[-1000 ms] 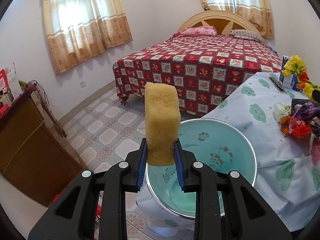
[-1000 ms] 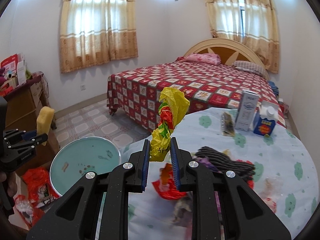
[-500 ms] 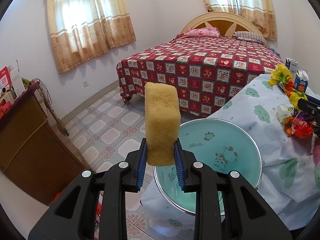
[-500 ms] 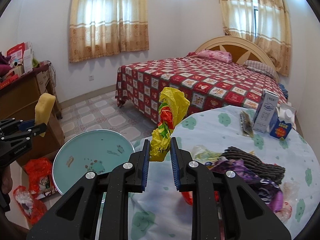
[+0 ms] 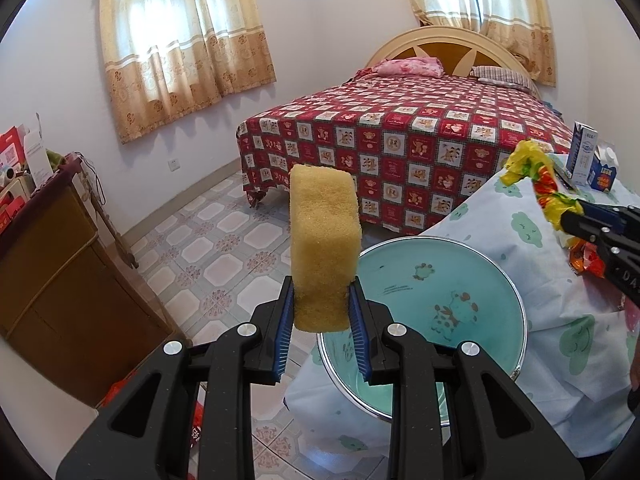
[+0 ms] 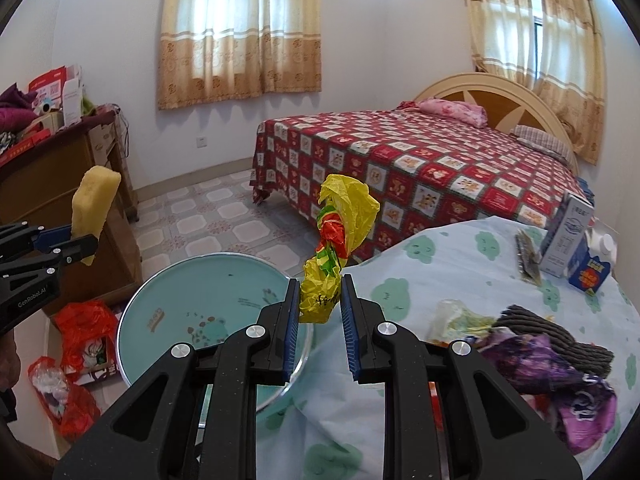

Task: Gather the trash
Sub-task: 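Drop the sponge into the bucket with the left gripper while the right drops the wrapper, then grasp the clear plastic bag with the right gripper, then grasp the purple wrapper with the left gripper while the right gripper lifts the plastic bag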

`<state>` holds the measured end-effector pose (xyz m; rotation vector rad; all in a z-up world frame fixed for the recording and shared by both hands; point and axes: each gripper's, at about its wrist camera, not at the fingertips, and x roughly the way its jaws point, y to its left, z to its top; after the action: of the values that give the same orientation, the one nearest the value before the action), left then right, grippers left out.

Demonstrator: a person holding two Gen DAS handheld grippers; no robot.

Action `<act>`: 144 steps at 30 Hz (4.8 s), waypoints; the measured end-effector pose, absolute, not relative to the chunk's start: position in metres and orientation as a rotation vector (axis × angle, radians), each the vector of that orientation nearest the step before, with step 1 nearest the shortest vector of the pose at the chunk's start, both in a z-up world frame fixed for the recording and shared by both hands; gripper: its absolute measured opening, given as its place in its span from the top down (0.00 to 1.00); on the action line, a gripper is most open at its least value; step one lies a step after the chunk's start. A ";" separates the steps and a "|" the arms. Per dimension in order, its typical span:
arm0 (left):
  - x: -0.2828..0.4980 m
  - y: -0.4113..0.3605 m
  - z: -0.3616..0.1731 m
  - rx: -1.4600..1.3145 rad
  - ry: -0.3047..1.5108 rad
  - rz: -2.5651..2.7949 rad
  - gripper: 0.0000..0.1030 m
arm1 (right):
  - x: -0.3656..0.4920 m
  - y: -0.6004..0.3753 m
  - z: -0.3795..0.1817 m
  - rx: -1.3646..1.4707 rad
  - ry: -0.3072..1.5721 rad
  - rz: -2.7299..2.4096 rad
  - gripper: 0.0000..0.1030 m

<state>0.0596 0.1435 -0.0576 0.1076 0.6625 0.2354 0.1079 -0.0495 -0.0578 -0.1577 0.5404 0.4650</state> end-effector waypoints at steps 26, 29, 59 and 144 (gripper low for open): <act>0.062 0.132 -0.067 0.114 0.691 0.167 0.73 | 0.105 -0.024 -0.073 -0.200 0.583 0.538 0.79; 0.060 0.129 -0.067 0.119 0.686 0.144 0.52 | 0.104 -0.022 -0.075 -0.206 0.589 0.562 0.75; 0.053 0.004 -0.109 0.283 0.762 -0.039 0.41 | 0.042 -0.270 -0.094 0.091 0.653 0.046 0.56; 0.072 -0.090 -0.020 0.093 0.626 -0.393 0.91 | 0.043 -0.399 -0.123 0.280 0.711 -0.105 0.51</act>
<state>0.0715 -0.0902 -0.0197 0.0934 0.6259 -0.3933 0.0429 -0.3993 -0.1233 0.2798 0.7107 -0.1049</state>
